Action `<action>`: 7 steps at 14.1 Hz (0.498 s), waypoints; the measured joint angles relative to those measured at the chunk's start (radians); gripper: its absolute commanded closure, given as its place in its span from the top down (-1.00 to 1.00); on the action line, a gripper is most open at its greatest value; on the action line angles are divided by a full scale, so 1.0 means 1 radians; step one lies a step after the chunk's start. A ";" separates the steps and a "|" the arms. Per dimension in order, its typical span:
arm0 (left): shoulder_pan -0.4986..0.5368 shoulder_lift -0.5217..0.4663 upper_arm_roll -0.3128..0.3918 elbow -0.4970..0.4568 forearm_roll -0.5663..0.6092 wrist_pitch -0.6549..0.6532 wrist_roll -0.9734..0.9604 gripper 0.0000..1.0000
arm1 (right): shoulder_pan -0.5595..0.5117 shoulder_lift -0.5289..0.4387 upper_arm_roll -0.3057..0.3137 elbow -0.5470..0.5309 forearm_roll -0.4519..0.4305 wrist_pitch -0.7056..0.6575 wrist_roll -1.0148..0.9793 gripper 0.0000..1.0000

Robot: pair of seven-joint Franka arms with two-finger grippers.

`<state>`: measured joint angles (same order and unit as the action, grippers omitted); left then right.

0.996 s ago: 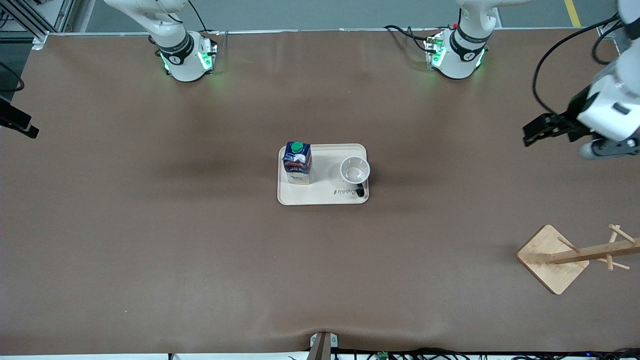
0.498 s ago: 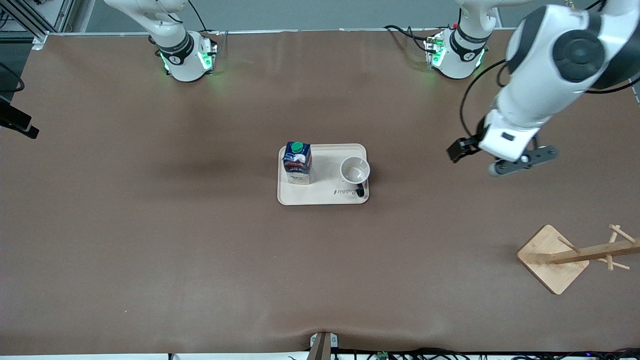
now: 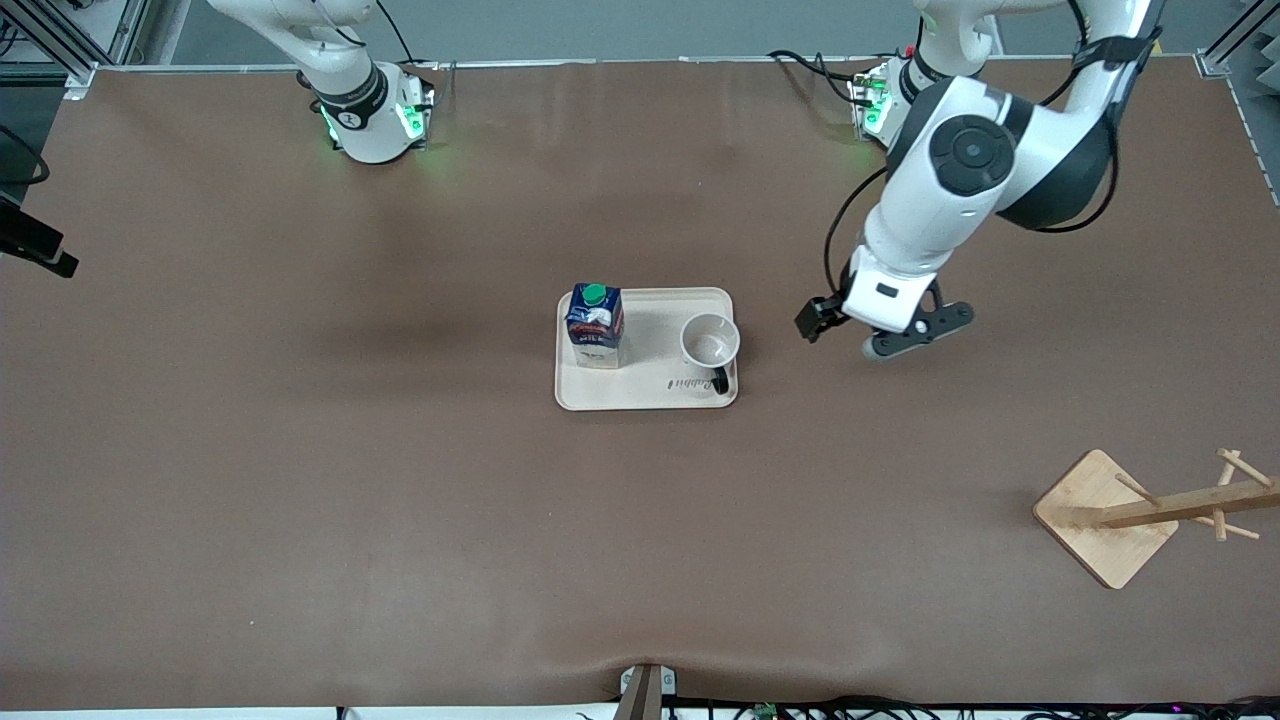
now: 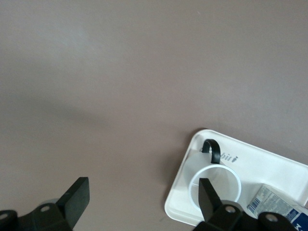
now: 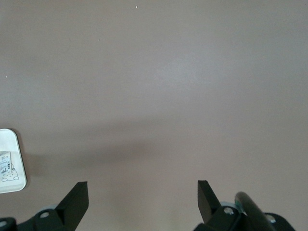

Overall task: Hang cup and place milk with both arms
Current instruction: 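Move the left gripper toward the white mug on the tray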

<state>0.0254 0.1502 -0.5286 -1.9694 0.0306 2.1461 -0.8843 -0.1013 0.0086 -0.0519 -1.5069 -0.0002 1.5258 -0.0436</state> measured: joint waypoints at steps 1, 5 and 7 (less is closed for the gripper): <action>-0.015 0.023 -0.001 -0.001 0.000 0.025 -0.004 1.00 | 0.000 0.000 0.000 0.000 0.000 0.000 0.000 1.00; -0.066 0.104 -0.001 -0.001 0.000 0.088 -0.006 1.00 | 0.000 0.000 0.000 0.000 0.000 0.000 0.000 1.00; -0.085 0.128 -0.002 -0.001 0.000 0.093 -0.006 0.90 | 0.000 0.000 0.000 0.000 0.000 0.000 0.000 1.00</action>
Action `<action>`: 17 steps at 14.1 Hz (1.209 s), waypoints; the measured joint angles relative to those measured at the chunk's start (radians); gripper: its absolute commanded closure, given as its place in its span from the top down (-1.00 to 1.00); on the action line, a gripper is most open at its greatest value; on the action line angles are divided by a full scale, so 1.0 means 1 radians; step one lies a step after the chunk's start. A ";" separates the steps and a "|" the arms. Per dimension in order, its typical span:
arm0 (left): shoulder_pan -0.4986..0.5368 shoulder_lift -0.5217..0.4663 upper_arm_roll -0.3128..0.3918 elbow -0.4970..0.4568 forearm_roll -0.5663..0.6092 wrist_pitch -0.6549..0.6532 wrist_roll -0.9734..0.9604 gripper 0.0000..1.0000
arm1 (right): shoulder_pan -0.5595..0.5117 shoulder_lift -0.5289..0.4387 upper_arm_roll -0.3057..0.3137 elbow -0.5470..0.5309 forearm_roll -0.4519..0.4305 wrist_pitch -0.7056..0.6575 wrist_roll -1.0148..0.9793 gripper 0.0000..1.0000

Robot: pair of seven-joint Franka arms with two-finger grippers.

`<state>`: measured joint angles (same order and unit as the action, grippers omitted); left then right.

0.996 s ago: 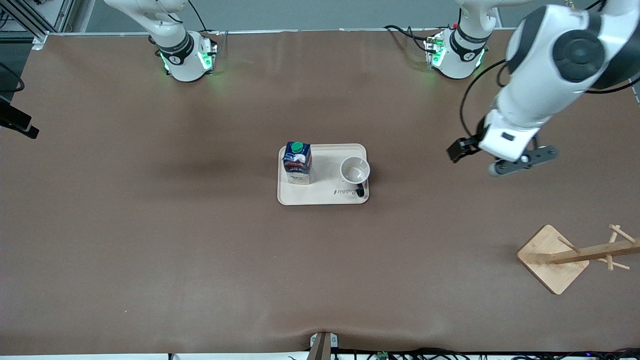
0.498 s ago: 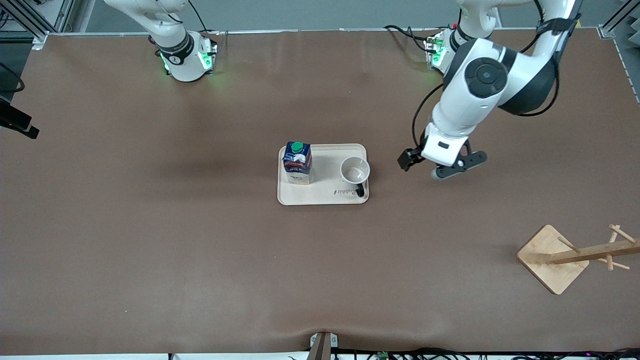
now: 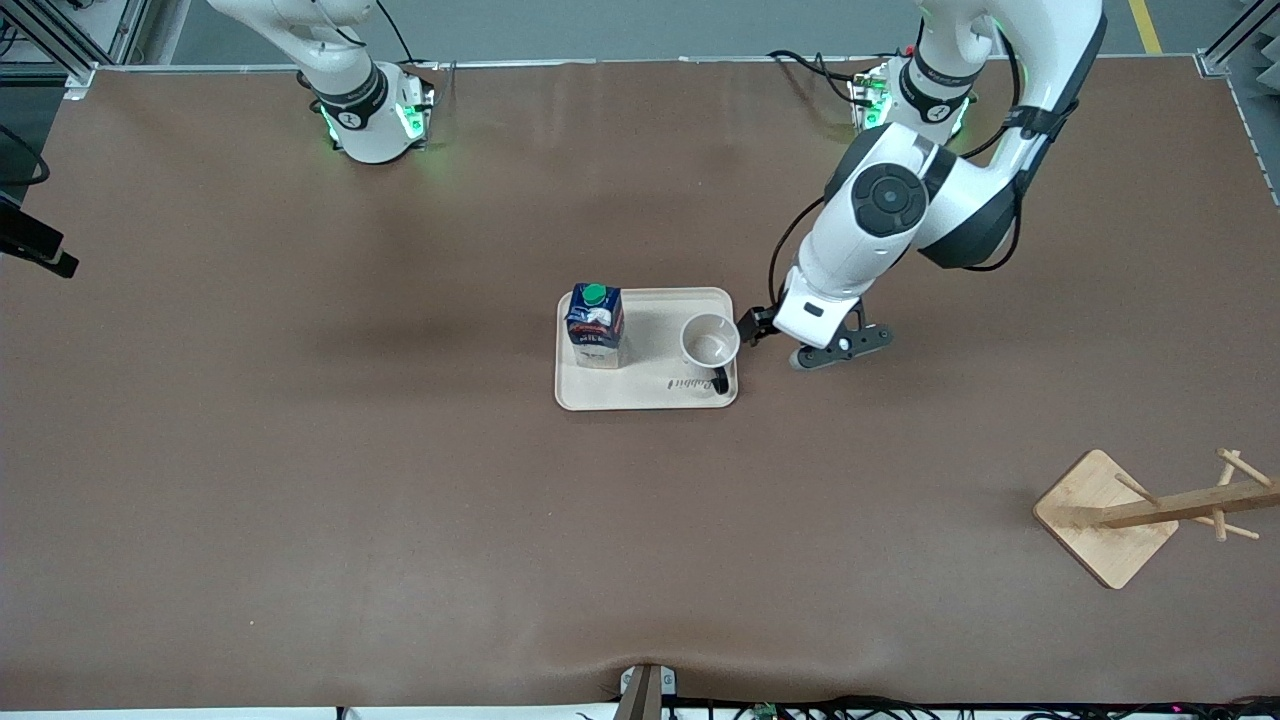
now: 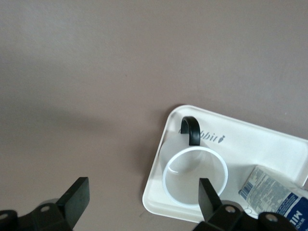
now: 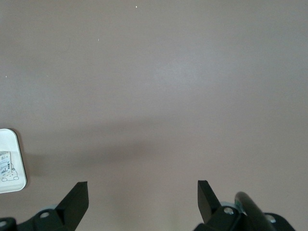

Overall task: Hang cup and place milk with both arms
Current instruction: 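Move the left gripper toward the white mug on the tray, then lower the left gripper into the mug and grip its rim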

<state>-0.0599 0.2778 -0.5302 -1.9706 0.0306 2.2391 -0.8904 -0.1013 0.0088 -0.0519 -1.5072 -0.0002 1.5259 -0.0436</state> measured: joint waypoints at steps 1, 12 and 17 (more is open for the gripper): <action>-0.008 0.008 0.000 0.000 0.000 0.000 0.000 0.88 | 0.000 0.000 0.000 0.000 0.000 0.000 0.000 1.00; -0.047 0.120 0.000 -0.007 0.000 0.028 -0.019 0.48 | 0.001 0.000 0.003 0.000 0.000 -0.003 0.000 1.00; -0.072 0.166 0.000 -0.019 0.000 0.116 -0.074 0.33 | 0.001 0.000 0.003 0.000 0.000 -0.003 0.000 1.00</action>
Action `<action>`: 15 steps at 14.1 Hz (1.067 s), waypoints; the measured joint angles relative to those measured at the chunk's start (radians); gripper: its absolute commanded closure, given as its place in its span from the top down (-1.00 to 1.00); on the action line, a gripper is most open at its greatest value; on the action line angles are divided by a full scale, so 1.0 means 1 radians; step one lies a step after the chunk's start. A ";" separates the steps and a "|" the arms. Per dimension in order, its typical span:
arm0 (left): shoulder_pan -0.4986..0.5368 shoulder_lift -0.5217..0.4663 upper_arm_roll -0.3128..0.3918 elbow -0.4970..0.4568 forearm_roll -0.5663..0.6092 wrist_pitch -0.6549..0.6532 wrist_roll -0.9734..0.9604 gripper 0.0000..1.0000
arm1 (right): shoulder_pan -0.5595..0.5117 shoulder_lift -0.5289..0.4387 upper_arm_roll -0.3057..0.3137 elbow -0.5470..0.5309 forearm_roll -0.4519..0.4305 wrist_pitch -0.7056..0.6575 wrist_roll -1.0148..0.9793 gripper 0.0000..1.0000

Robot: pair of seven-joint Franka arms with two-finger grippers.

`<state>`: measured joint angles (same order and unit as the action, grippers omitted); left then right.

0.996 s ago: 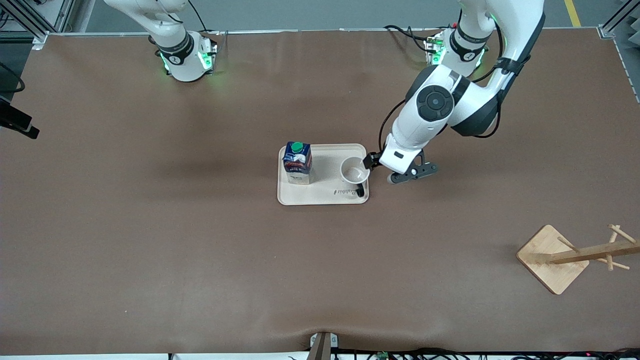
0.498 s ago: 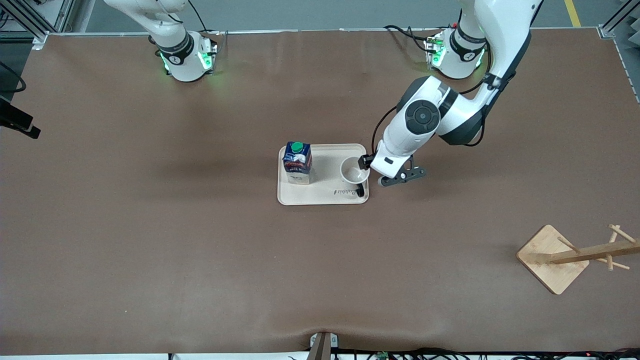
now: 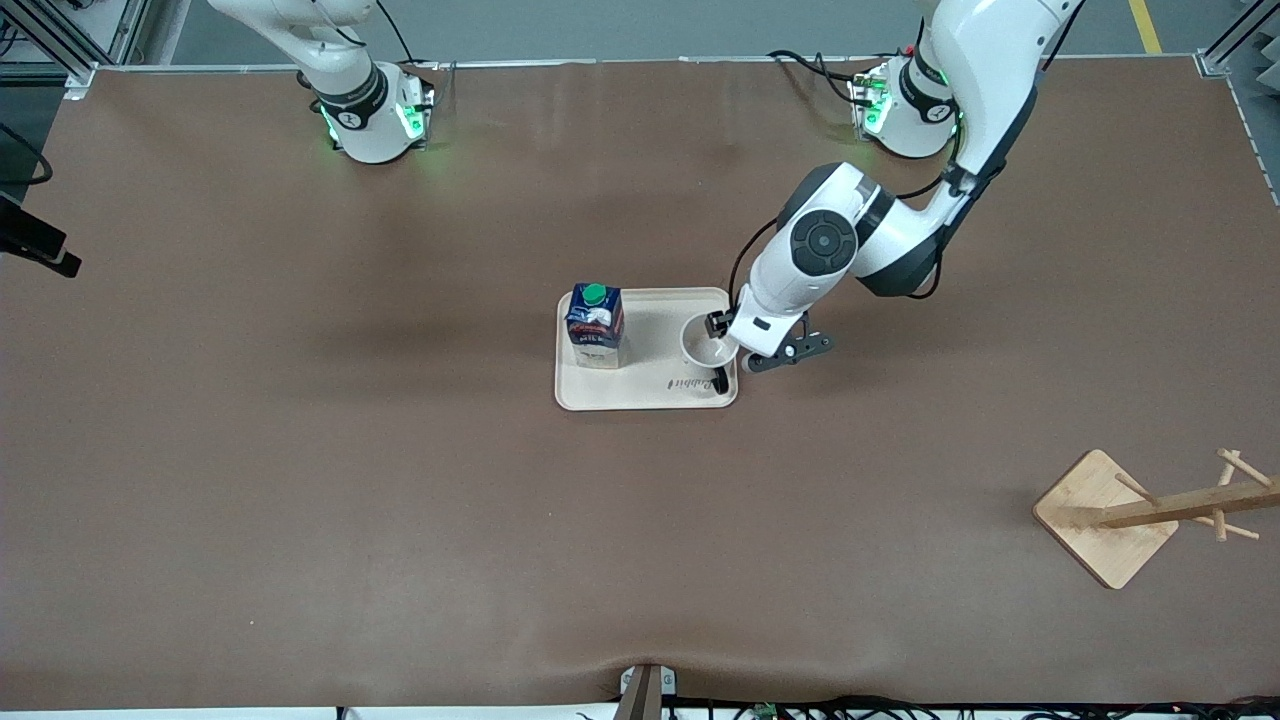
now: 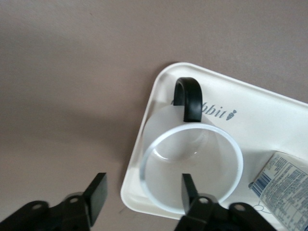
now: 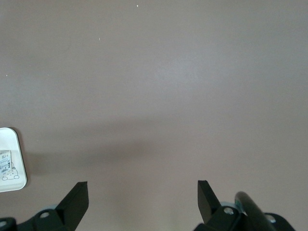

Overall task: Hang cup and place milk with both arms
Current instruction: 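Lower the left gripper into the mug and grip its rim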

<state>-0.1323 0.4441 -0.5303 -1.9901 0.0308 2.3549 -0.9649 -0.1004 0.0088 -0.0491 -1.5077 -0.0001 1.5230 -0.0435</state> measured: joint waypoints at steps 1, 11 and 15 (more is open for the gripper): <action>-0.004 0.014 0.000 0.000 0.000 0.017 -0.002 0.26 | 0.000 0.000 0.000 0.000 0.000 0.000 0.000 1.00; -0.016 0.096 0.003 -0.001 0.000 0.079 -0.036 -1.00 | -0.002 0.012 -0.003 -0.004 0.048 0.000 0.001 1.00; -0.015 0.093 0.009 0.010 0.014 0.081 -0.037 -1.00 | -0.012 0.031 -0.009 -0.007 0.067 -0.004 0.000 1.00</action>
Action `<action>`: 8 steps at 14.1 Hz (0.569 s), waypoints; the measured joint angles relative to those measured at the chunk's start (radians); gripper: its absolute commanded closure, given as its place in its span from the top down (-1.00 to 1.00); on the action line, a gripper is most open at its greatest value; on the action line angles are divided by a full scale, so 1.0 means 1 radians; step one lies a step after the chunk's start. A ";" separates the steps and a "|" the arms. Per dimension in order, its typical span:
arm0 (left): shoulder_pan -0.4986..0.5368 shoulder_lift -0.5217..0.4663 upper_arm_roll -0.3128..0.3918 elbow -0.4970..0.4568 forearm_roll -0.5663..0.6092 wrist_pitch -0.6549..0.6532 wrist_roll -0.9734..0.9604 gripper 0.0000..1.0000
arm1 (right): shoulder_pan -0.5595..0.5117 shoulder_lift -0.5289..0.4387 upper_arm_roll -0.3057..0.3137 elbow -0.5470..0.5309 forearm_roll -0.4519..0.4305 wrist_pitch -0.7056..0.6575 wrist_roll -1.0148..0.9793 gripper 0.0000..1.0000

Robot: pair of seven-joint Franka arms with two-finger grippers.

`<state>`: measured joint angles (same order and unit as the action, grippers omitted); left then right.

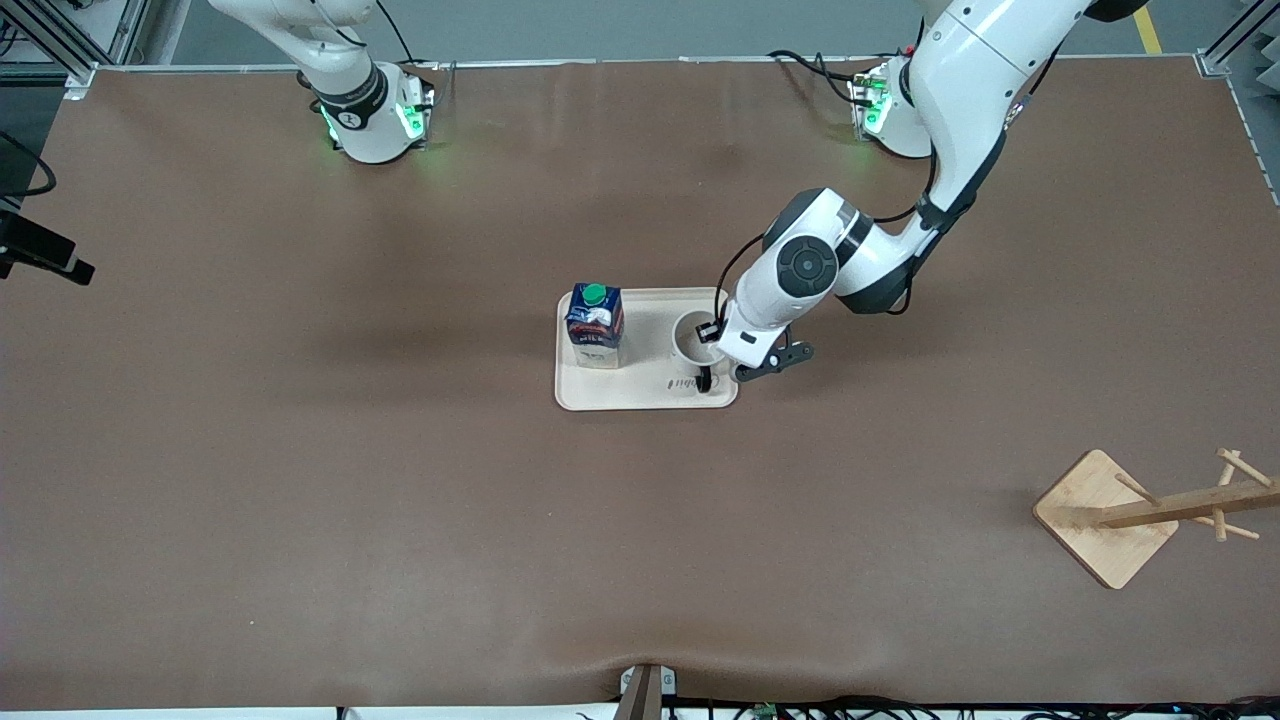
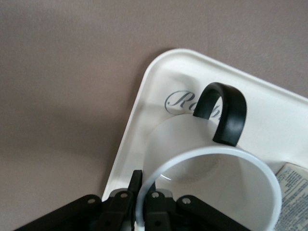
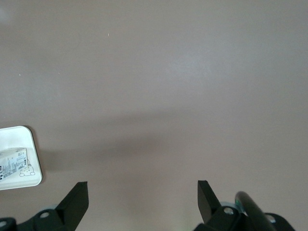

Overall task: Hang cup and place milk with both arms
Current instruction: 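Lower the left gripper into the mug and grip its rim, then carry the mug to the wooden stand while the right gripper reaches the milk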

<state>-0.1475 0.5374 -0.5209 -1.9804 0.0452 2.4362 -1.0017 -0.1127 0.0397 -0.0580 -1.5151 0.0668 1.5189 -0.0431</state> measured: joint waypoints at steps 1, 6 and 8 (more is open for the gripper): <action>0.005 -0.006 0.003 0.006 0.018 0.000 -0.002 -1.00 | 0.003 0.014 0.002 -0.002 -0.002 -0.002 0.000 1.00; 0.055 -0.106 0.006 0.066 0.038 -0.095 -0.002 -1.00 | 0.009 0.103 0.009 -0.003 -0.006 -0.004 -0.001 1.00; 0.071 -0.145 0.007 0.117 0.043 -0.193 -0.002 -1.00 | 0.009 0.105 0.009 0.001 -0.006 -0.002 -0.002 1.00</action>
<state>-0.0765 0.3921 -0.5138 -1.8631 0.0880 2.2435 -1.0039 -0.1041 0.1451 -0.0492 -1.5137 0.0606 1.5168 -0.0453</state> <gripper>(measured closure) 0.943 0.000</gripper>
